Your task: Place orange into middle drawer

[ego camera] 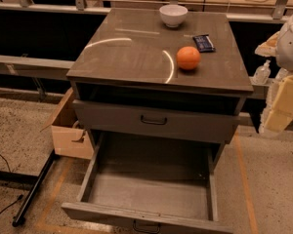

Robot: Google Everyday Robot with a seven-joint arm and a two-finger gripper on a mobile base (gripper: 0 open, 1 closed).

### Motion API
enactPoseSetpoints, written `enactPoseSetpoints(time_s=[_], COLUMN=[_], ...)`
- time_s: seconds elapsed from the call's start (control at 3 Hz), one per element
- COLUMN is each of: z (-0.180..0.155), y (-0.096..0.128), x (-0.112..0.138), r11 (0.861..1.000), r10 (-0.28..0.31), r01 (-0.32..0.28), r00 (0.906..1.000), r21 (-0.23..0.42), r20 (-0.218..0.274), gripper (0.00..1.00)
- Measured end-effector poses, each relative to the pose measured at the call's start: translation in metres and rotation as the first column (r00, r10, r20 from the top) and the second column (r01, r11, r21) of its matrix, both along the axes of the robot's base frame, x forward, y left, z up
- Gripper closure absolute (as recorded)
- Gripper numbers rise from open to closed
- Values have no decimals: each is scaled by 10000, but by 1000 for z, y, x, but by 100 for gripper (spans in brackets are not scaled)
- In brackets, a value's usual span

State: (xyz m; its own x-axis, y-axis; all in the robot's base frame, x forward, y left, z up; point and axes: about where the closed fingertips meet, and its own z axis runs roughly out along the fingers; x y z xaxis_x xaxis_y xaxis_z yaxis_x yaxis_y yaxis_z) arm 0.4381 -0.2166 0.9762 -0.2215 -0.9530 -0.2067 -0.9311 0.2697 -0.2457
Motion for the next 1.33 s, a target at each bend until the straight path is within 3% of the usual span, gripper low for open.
enactPoseSetpoints(time_s=[0.33, 0.67, 1.0, 1.33], z=[0, -3, -9, -18], y=[0, -5, -20, -37], x=[0, 10, 49, 97], r11=[10000, 9957, 9696, 9180], r10=[0, -395, -803, -1523], r01=[0, 367, 480, 530], r00=[10000, 9987, 9887, 9622], r21=[0, 847, 2398, 3929], r20=[2, 319, 1268, 2259], gripper=[0, 0, 0, 0])
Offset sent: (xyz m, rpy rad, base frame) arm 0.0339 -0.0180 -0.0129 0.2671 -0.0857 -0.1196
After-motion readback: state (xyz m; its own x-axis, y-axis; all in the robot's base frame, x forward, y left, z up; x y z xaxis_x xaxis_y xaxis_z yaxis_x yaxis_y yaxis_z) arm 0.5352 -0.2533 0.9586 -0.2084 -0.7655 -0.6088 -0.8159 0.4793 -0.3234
